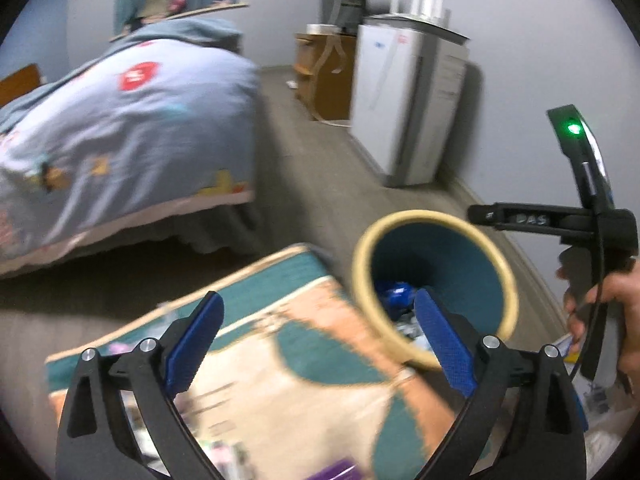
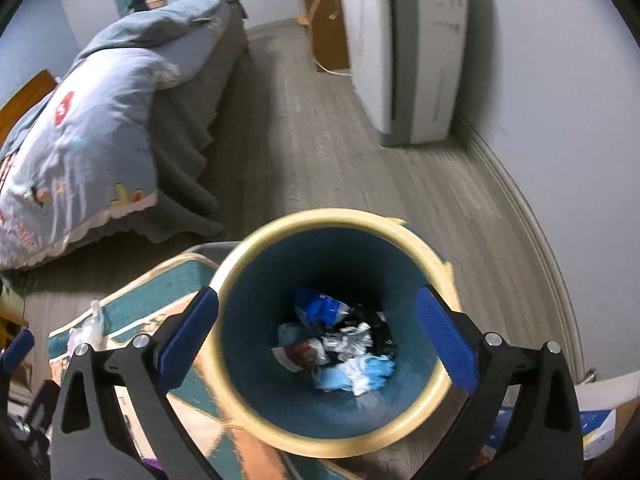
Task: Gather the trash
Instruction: 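Open the left tool over the bin while the right tool opens to drop the glove, then move both tools back over the stool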
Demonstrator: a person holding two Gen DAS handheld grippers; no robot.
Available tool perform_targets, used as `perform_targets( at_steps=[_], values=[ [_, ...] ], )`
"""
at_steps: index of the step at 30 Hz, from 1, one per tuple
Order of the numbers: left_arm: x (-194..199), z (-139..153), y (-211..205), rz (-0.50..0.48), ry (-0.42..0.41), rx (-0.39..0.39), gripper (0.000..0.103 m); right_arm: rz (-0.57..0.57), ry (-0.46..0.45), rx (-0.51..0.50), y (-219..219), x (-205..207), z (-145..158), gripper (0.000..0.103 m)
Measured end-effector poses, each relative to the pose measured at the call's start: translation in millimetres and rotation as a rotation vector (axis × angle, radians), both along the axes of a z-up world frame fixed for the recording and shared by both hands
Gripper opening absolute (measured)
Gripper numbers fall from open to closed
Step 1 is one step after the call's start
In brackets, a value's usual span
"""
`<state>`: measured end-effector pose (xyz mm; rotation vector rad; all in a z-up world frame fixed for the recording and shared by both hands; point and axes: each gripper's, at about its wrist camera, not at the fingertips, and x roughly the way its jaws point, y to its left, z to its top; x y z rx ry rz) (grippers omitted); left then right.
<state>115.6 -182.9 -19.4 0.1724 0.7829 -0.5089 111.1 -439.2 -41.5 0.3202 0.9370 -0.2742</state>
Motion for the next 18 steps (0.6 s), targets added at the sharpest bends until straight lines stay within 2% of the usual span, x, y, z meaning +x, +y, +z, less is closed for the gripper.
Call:
perform_targets(
  at_steps=[9,12,18],
  values=[
    [-9,18,121,0.206,-0.052,0.072,0.097,0.137,-0.026,-0.011,72,13,12,0.097],
    [-8,10,162,0.288,-0.035,0.058,0.097,0.181,-0.017,-0.016,100,16,9,0.097],
    [2,-21,213,0.403,0.045,0.056,0.097,0.25,0.013,0.0,149,27,-2,0.097]
  ],
)
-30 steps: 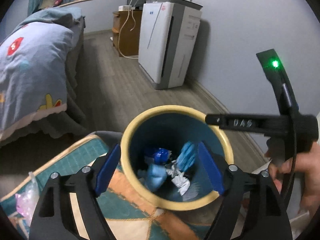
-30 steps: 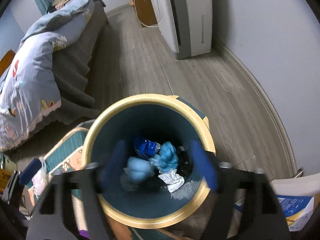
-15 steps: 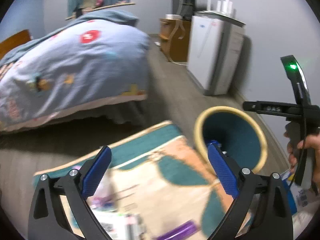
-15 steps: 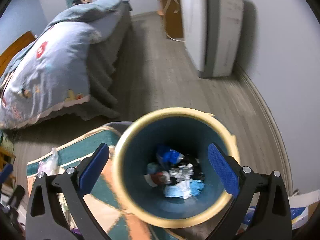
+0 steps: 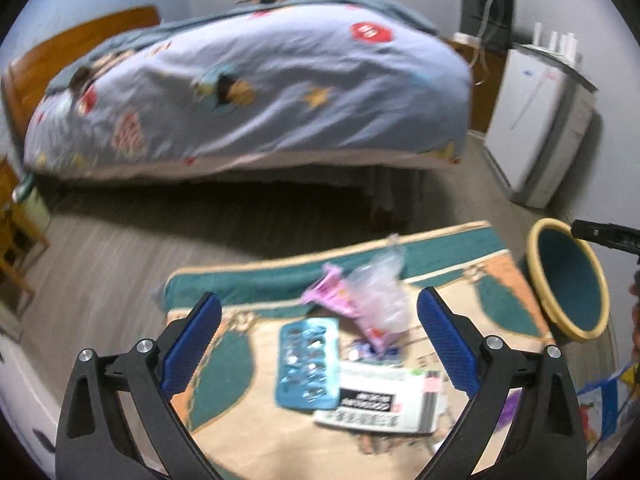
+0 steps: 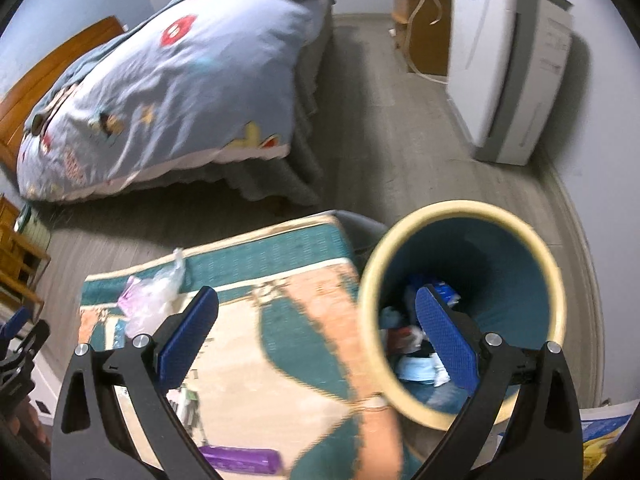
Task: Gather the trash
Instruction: 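Move both tools back over the stool, then grasp the blue blister pack with the left tool while the right tool grasps the clear plastic bag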
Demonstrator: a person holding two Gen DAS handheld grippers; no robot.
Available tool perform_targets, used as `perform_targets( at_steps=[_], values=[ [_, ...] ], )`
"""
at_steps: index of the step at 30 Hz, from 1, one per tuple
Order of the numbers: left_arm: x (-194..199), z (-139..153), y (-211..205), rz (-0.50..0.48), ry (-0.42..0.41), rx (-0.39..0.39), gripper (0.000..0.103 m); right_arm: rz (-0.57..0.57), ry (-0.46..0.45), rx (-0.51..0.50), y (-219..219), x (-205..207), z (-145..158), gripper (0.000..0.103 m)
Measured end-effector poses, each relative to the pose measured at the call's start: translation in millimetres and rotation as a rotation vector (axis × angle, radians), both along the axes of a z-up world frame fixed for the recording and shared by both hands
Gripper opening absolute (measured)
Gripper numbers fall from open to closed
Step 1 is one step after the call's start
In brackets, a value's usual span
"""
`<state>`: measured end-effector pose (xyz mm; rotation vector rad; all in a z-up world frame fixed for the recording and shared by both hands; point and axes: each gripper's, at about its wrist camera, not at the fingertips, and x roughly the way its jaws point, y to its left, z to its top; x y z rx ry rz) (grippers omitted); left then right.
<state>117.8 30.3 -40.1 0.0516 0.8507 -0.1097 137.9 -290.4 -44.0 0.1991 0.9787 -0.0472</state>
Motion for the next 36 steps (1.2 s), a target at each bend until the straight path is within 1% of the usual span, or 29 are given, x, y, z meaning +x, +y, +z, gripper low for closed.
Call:
perform_targets(
  at_steps=[5,10,15,20,25,26,27,28,30,31,32,33,36],
  values=[
    [10,-19,20,0.035,0.031,0.022,0.097,0.056,0.015,0.004,37,10,-11,0.097],
    [20,-46,27,0.024,0.101,0.013,0.097,0.125,0.029,-0.001,73,22,-26,0.097],
    [26,-78,30,0.005,0.196,0.052,0.097,0.209,0.073,0.019,108,38,-49,0.097],
    [30,-94,41,0.02,0.246,0.01,0.097,0.278,0.115,0.071,136,50,-71,0.097],
    [31,-106,43,0.01,0.274,0.015,0.097,0.313,0.155,0.157,153,59,-86,0.095],
    [31,-108,42,0.004,0.28,0.013,0.097,0.316,0.163,0.17,155,60,-88,0.091],
    [31,-110,41,-0.001,0.285,0.008,0.097,0.319,0.176,0.189,156,61,-91,0.084],
    [32,-112,40,-0.008,0.29,0.0,0.097,0.322,0.188,0.205,157,62,-93,0.08],
    [33,-116,37,-0.02,0.297,-0.014,0.097,0.334,0.223,0.254,159,62,-100,0.061],
    [34,-117,35,-0.026,0.301,-0.018,0.097,0.34,0.239,0.285,159,62,-103,0.054],
    [35,-119,33,-0.03,0.306,-0.023,0.097,0.343,0.254,0.32,158,62,-106,0.038],
    [36,-120,32,-0.031,0.31,-0.028,0.097,0.34,0.265,0.345,157,62,-108,0.025],
    [40,-124,29,-0.03,0.322,-0.047,0.097,0.325,0.252,0.36,151,61,-102,0.018]
  ],
)
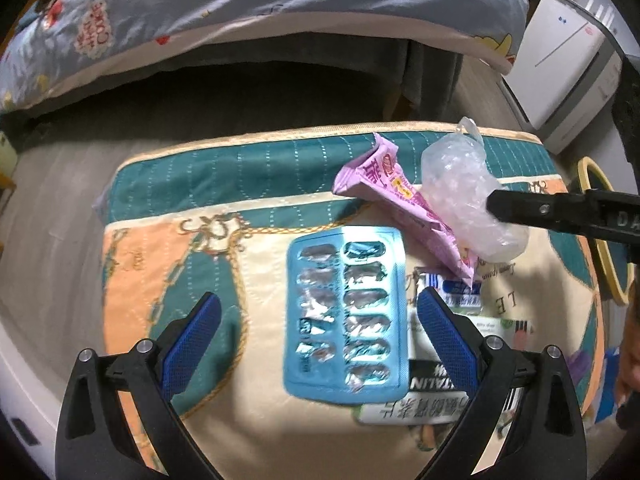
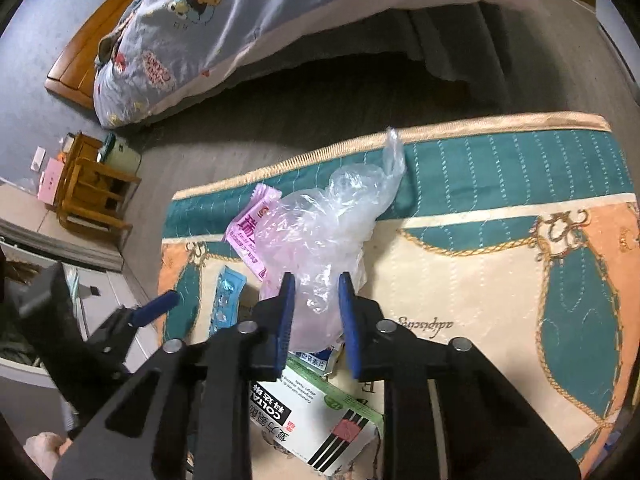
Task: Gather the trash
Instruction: 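Grasp the blue blister pack with the left tool while the right tool grasps the clear plastic bag, then carry the blister pack with the left tool while the right tool carries the bag to the bin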
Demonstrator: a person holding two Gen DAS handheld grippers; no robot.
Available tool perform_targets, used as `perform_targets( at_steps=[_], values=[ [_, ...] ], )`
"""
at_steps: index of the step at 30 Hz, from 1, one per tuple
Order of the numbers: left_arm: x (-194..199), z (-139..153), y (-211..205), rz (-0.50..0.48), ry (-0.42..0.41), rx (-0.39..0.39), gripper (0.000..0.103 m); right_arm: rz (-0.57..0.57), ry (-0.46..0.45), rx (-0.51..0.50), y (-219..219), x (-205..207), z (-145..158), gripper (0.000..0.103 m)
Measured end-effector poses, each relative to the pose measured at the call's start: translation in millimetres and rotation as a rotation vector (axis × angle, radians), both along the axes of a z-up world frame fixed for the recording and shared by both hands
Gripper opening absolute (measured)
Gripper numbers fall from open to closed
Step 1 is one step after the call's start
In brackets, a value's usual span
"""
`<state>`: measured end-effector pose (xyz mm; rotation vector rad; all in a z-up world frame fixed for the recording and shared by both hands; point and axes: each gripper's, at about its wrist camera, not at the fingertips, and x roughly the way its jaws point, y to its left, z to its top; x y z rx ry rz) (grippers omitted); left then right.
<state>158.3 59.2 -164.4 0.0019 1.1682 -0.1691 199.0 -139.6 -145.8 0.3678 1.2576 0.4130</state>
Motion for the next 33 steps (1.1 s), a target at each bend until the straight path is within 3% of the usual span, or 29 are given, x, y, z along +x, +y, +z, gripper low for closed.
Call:
perform_targets(
  at_steps=[7,11,15,19,25,33],
  values=[
    [11,-14,-7,-0.01,0.052,0.0,0.097,0.015,-0.069,-0.056,-8,-1,19,0.017],
    [15,-18,-6,0.017,0.082,-0.044,0.094,0.028,-0.094,-0.07,-10,-4,26,0.017],
    [15,-14,0,0.048,0.092,-0.049,0.069,0.033,-0.125,-0.081,-16,-10,36,0.017],
    [12,-10,8,0.092,0.109,-0.048,0.067,0.021,-0.138,-0.071,-20,-16,45,0.017],
    [-4,8,15,0.109,0.065,-0.047,0.066,0.028,-0.176,-0.09,-27,-32,62,0.017],
    [-27,61,-6,0.085,-0.064,-0.026,0.066,-0.017,-0.224,-0.13,-60,-64,91,0.017]
  ],
)
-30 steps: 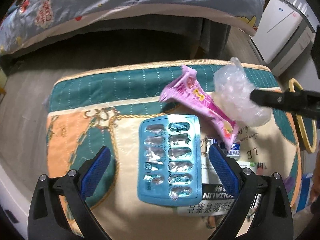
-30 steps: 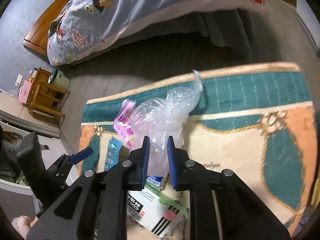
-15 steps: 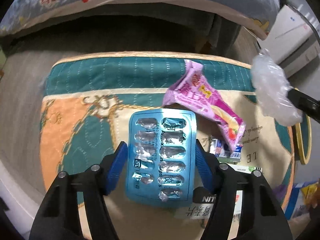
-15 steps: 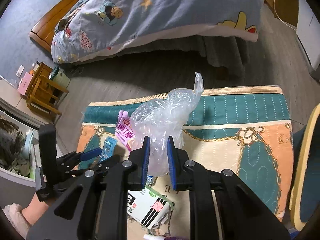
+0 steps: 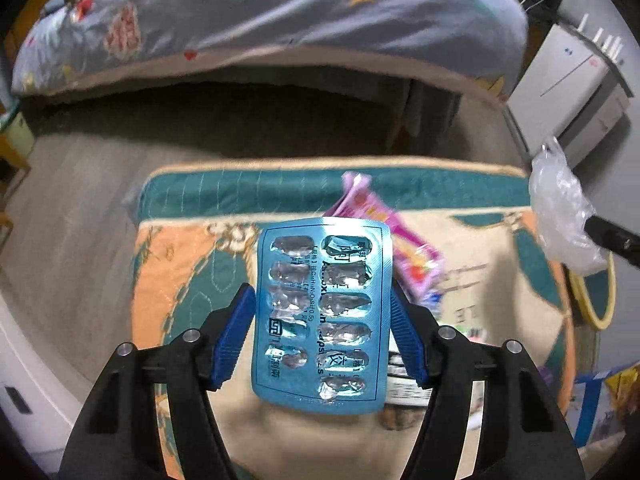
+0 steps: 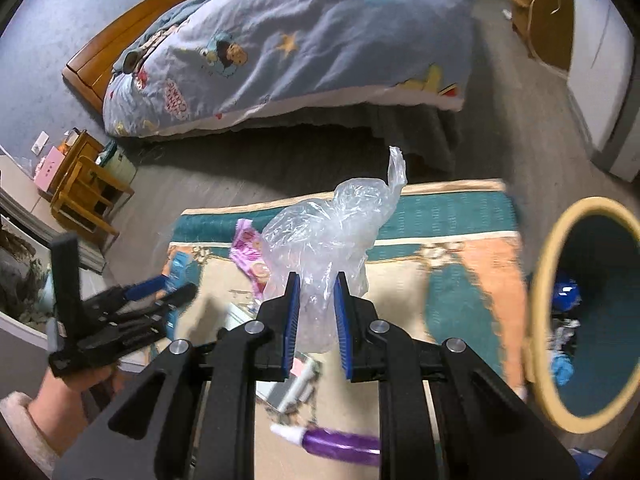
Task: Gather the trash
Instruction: 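Carry the blister pack with the left tool while the right tool carries the bag to the bin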
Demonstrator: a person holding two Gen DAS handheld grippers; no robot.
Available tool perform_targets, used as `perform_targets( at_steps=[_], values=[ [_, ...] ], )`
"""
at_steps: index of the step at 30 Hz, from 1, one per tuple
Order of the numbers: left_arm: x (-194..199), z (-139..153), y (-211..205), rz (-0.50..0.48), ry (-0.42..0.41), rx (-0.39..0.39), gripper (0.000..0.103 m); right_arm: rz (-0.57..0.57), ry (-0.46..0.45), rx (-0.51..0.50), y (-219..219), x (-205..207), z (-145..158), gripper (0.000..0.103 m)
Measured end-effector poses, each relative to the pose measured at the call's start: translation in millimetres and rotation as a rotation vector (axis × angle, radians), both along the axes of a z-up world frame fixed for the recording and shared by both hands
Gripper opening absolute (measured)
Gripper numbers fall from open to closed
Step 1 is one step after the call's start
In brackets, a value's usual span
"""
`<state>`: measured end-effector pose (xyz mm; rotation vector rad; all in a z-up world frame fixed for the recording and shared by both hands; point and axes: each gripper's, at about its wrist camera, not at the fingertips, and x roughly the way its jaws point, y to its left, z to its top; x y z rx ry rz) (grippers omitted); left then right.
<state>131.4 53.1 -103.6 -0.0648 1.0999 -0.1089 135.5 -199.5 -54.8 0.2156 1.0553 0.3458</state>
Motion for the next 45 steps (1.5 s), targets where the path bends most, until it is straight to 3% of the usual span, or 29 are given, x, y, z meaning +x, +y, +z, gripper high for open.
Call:
perform_targets(
  at_steps=[4,12,23,32,38,45],
  values=[
    [-10,29,-21,-0.033,-0.076,0.009,0.067,-0.079,-0.024,0.004,-39,-18,17,0.017],
    [-28,71,-106,-0.201,-0.214,0.066,0.067,-0.201,-0.076,0.001,-113,-46,46,0.017],
    [-40,94,-237,-0.414,-0.257,-0.002,0.067,-0.341,-0.093,-0.002,-211,-59,50,0.017],
    [-33,72,-329,-0.563,-0.206,-0.028,0.067,-0.496,-0.011,0.052,-285,-60,18,0.017],
    [-25,42,-359,-0.607,-0.164,-0.009,0.067,-0.565,0.081,0.074,-307,-61,-10,0.017],
    [-13,25,-378,-0.636,-0.178,0.001,0.069,-0.591,0.069,0.071,-316,-58,-17,0.017]
  ],
)
